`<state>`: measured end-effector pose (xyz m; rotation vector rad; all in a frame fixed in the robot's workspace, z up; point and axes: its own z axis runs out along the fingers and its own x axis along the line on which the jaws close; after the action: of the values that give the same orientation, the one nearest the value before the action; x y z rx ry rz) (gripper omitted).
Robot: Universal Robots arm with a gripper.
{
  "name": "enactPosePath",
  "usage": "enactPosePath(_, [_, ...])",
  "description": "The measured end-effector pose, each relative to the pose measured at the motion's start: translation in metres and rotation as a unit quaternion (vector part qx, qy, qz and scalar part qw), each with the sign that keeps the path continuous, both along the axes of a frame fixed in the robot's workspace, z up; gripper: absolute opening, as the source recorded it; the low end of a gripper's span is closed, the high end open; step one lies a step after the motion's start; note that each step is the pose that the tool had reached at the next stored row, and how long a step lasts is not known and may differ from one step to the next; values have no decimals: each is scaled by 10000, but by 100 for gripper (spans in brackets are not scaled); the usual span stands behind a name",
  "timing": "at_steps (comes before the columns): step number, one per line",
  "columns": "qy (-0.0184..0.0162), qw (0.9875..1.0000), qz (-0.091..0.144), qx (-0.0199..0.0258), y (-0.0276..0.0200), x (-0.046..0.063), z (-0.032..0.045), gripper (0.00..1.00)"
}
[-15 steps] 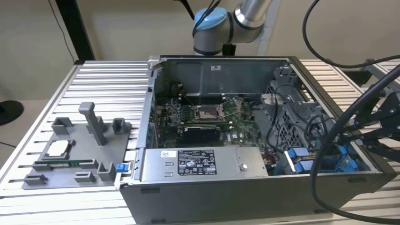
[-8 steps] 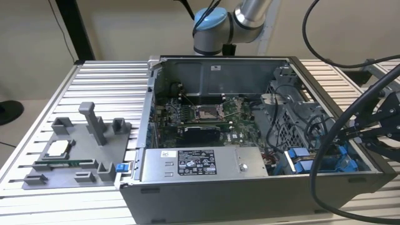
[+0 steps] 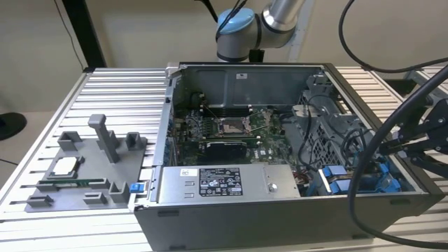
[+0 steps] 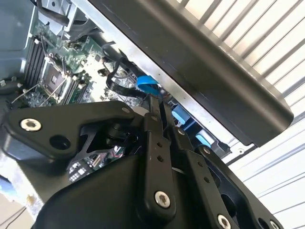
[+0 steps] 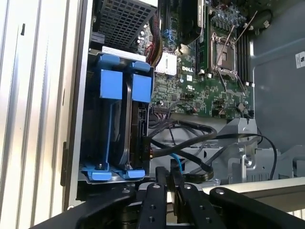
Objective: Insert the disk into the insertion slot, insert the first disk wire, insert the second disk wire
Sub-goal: 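Insert the second disk wire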
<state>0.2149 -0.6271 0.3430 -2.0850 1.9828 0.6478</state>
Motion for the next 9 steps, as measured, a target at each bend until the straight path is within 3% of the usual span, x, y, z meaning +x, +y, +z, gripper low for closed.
enactPosePath(6, [0, 10000, -10, 0, 0, -76, 129, 0])
enactPosePath(9, [0, 10000, -12, 1, 0, -148, 149, 0])
